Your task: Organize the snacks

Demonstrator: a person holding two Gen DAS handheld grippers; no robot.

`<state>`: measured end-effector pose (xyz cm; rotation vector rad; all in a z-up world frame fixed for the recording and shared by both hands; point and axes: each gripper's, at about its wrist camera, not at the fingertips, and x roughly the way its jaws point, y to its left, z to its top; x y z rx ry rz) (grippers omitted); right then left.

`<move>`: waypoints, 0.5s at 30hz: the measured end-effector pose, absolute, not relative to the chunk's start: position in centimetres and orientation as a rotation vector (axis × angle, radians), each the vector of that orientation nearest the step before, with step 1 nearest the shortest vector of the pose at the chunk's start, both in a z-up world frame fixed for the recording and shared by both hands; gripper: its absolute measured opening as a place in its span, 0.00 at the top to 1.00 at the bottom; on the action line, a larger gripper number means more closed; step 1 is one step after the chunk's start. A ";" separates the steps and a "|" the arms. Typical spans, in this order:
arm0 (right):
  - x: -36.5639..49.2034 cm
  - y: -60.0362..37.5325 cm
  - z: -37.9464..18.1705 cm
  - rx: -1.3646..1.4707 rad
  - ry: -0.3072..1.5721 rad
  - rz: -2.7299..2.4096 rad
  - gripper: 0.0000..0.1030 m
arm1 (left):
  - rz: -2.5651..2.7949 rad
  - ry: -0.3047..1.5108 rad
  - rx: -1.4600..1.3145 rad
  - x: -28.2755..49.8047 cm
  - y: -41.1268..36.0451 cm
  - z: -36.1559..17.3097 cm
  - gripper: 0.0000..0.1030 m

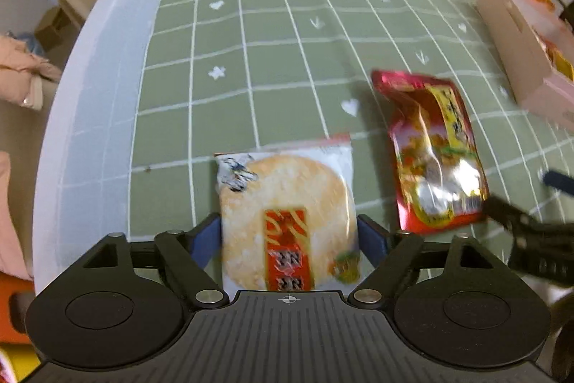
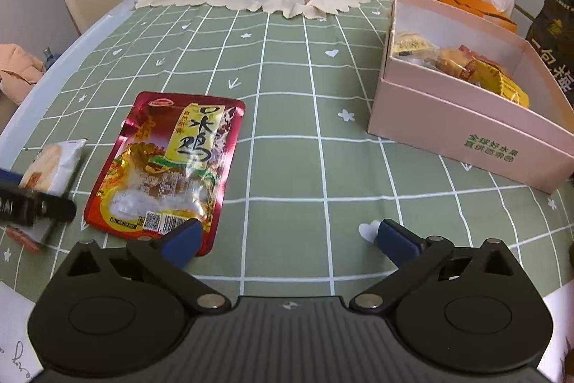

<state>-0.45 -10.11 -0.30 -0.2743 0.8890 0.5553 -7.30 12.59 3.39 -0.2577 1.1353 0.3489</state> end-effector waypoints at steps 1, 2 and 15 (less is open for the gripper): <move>-0.4 -10.0 -0.2 -0.282 0.902 0.560 0.00 | 0.345 1.128 -0.270 -7.3 13.0 3.5 0.21; -0.2 -9.9 -0.1 -0.293 0.924 0.569 0.00 | 0.340 1.119 -0.287 -7.4 13.3 3.5 0.21; 2.6 -4.3 2.2 -0.130 1.061 0.653 0.08 | 0.277 1.058 -0.384 -10.0 13.9 3.8 0.21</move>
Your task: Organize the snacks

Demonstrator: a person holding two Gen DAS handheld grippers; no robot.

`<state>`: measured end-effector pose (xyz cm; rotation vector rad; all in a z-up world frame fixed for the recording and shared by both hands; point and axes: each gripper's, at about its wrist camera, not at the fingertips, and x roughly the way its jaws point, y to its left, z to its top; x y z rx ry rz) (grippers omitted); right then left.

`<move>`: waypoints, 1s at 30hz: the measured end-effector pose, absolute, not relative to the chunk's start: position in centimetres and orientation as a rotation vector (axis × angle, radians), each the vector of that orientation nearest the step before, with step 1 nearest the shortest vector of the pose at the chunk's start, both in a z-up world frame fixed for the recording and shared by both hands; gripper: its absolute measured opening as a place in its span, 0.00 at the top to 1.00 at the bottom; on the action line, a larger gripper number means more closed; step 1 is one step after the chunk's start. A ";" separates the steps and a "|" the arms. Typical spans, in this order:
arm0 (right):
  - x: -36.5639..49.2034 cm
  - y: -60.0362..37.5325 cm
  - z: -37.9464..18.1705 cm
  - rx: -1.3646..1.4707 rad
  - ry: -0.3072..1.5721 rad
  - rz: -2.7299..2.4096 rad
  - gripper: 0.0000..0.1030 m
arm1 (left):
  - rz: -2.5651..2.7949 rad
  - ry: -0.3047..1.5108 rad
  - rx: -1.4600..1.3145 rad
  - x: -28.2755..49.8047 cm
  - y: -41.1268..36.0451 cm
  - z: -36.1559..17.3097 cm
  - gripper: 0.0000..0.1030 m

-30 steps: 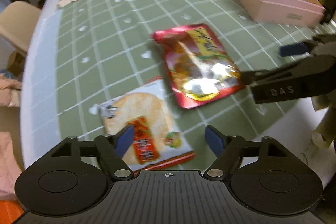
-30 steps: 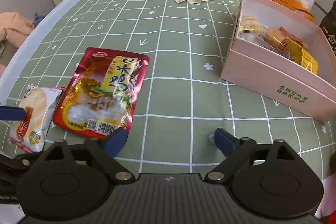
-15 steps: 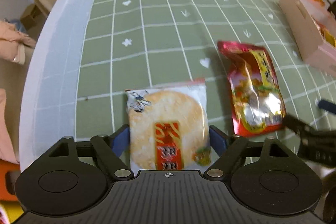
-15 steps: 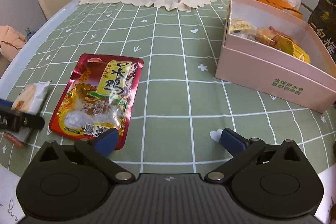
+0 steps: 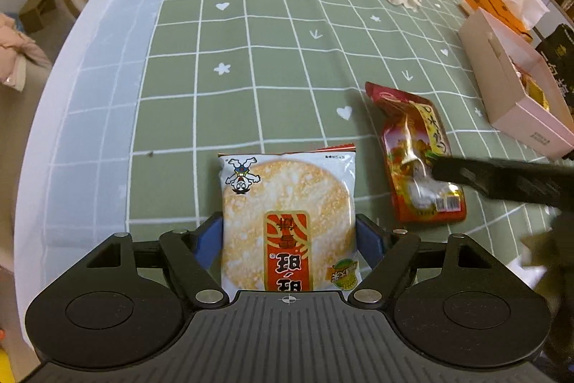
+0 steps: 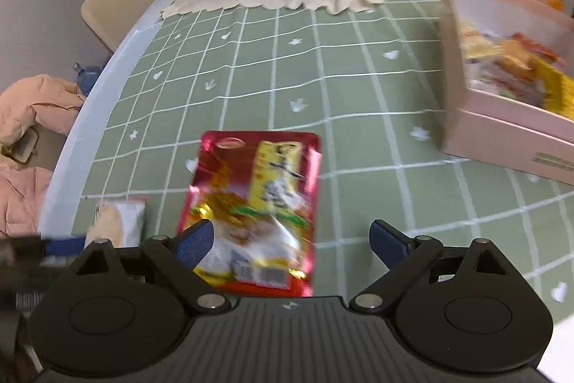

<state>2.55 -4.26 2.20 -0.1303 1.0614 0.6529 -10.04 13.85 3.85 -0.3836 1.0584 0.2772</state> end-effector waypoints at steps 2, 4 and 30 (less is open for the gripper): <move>3.0 -2.6 1.6 -0.172 1.062 0.618 0.05 | 0.271 1.049 -0.406 -10.6 13.8 3.8 0.21; 2.9 -0.9 1.2 -0.226 1.043 0.602 0.02 | 0.266 1.039 -0.420 -11.2 13.8 3.6 0.21; 0.0 -5.3 2.2 -0.433 0.952 0.630 0.30 | 0.229 1.016 -0.433 -11.6 14.2 3.6 0.21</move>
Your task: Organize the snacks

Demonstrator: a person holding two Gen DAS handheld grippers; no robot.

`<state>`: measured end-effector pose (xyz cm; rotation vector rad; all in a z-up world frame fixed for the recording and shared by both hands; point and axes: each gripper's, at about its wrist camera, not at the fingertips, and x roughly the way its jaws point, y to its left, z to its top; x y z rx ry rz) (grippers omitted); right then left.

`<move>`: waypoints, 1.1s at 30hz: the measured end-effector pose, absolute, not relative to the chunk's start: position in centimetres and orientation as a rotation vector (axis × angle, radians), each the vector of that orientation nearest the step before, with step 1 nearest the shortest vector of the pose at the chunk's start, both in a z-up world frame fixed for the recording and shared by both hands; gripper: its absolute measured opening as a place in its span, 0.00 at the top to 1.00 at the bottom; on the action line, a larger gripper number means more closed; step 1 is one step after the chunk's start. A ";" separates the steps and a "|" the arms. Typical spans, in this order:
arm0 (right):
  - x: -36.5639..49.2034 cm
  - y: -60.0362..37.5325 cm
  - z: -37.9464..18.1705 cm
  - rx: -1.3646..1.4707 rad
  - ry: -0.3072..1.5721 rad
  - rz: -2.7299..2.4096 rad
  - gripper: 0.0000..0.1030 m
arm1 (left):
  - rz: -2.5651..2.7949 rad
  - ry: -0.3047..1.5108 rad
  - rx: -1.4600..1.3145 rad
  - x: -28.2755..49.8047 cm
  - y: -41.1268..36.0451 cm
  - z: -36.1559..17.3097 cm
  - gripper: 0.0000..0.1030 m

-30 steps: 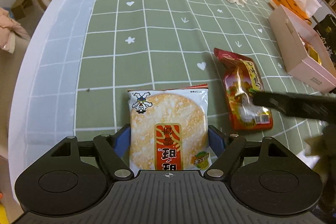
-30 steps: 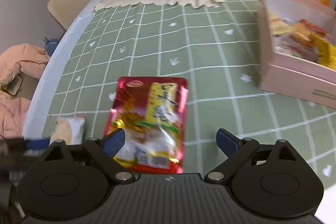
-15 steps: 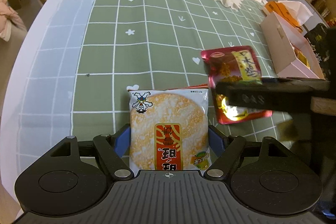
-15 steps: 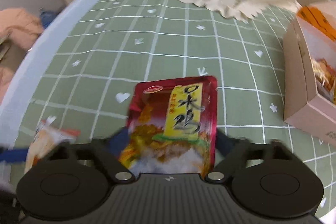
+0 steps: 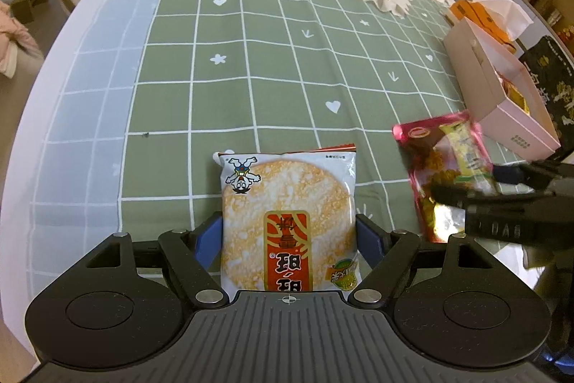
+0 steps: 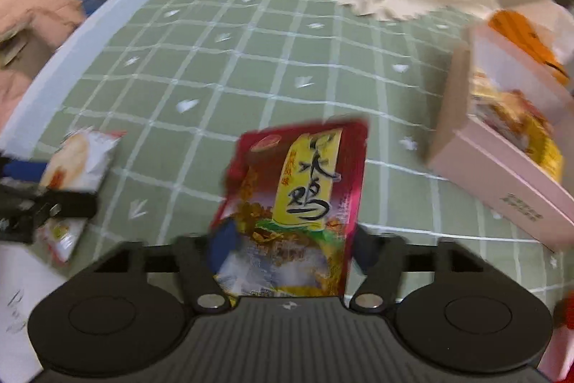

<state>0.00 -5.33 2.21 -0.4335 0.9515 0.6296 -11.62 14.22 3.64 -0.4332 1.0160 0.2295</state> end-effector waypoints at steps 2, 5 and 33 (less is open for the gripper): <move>0.5 -5.8 2.1 -0.365 0.969 0.614 0.29 | 0.229 1.018 -0.428 -11.6 14.1 3.6 0.21; 1.5 -6.6 1.4 -0.258 1.010 0.600 0.23 | 0.228 1.017 -0.426 -11.6 14.1 3.6 0.21; 2.9 -4.7 -0.1 -0.241 0.931 0.470 0.02 | 0.223 1.021 -0.335 -11.4 12.8 3.4 0.16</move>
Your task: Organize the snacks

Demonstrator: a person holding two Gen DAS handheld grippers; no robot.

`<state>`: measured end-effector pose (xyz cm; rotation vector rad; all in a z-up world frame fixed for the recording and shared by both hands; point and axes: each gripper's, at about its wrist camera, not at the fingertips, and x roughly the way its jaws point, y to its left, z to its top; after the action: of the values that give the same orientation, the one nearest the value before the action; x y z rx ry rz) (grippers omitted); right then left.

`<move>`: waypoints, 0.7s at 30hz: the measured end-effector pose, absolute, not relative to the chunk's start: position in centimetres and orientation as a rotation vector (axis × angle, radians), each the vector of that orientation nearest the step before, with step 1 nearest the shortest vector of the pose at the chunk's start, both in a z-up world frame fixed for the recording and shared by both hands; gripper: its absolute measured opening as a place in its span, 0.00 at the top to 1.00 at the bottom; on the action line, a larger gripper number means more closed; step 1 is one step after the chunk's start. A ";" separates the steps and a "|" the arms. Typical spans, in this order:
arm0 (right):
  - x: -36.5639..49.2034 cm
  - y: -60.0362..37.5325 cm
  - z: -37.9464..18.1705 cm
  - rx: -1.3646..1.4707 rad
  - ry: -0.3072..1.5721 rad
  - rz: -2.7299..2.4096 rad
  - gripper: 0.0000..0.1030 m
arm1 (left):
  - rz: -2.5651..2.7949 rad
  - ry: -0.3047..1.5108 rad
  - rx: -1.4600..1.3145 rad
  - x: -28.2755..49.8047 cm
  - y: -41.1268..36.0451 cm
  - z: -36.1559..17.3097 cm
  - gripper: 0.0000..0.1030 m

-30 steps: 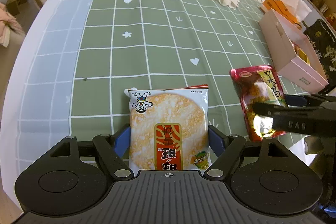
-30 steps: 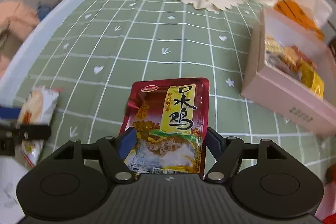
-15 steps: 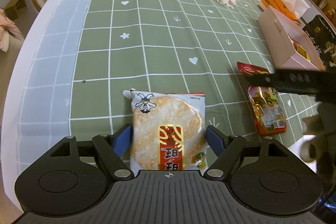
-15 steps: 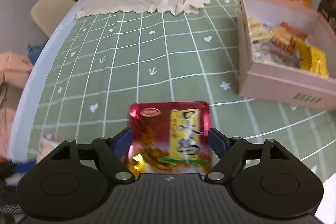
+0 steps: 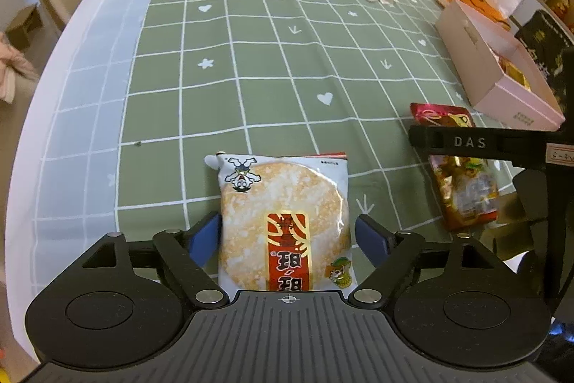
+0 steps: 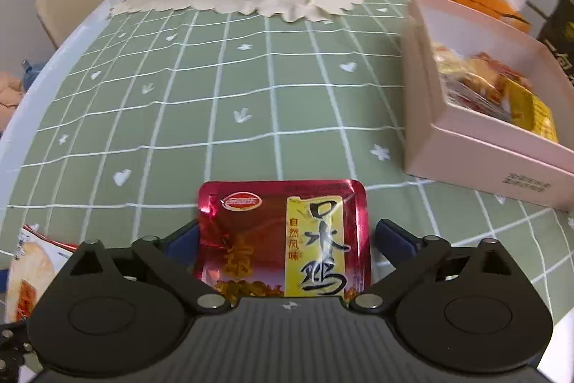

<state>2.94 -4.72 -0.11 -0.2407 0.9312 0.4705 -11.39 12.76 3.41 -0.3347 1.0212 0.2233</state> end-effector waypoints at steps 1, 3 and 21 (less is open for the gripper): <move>2.9 -4.8 -0.1 -0.244 0.934 0.476 0.02 | 0.223 1.023 -0.327 -11.3 12.7 3.4 0.15; 2.7 -5.0 0.1 -0.249 0.948 0.490 0.02 | 0.221 1.029 -0.315 -11.2 12.6 3.3 0.14; -0.1 -11.8 3.9 -0.316 0.939 0.490 0.28 | 0.133 1.066 -0.250 -9.4 10.2 4.0 0.21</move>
<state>-0.07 -11.75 3.92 -0.3159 0.9395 0.4905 -9.42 10.25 4.03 -0.2501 1.0655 0.1335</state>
